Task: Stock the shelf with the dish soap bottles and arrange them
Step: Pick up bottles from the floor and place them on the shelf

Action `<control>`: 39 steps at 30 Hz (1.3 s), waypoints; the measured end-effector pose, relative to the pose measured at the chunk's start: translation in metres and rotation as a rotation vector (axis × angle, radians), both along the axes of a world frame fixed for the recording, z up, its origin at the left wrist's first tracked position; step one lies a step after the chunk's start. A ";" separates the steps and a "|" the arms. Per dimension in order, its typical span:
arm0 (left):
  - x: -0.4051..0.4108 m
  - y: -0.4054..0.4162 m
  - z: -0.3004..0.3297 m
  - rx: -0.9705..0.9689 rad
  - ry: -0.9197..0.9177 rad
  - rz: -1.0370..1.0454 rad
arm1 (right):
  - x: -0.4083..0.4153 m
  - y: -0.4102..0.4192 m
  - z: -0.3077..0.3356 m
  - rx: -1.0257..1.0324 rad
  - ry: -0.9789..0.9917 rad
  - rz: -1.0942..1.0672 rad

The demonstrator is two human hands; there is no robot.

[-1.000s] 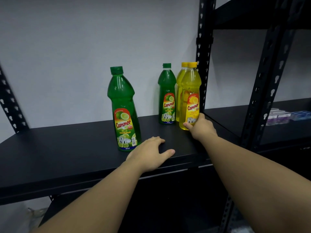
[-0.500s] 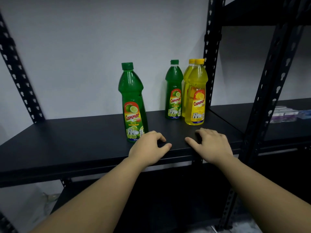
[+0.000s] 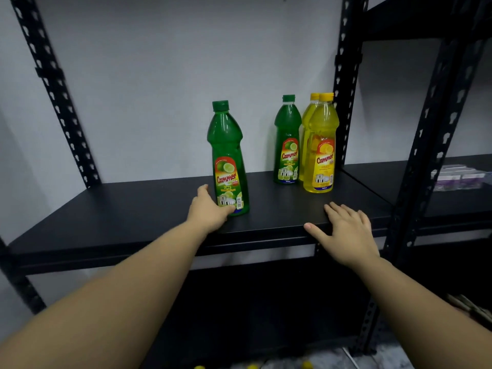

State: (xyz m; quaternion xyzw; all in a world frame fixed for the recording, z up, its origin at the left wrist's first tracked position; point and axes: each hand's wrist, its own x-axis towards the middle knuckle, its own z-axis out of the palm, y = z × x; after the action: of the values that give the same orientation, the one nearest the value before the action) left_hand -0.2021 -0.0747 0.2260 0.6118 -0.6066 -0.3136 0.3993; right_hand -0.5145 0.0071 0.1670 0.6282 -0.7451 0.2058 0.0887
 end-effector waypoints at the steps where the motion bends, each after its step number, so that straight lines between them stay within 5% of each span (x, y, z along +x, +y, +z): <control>1: 0.002 -0.003 0.000 0.021 0.056 -0.059 | 0.000 0.000 0.000 0.001 -0.007 0.001; 13: -0.015 -0.021 -0.015 -0.146 -0.092 -0.041 | 0.001 -0.003 -0.009 -0.105 -0.048 -0.008; 39: -0.154 -0.092 -0.020 -0.166 -0.228 -0.075 | -0.001 -0.004 -0.015 -0.171 -0.065 0.021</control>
State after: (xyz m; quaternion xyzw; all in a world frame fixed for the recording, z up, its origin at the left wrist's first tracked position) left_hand -0.3560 -0.1672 0.2064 0.5853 -0.6942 -0.2058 0.3650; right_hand -0.5153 0.0033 0.1516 0.6189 -0.7208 0.2899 0.1155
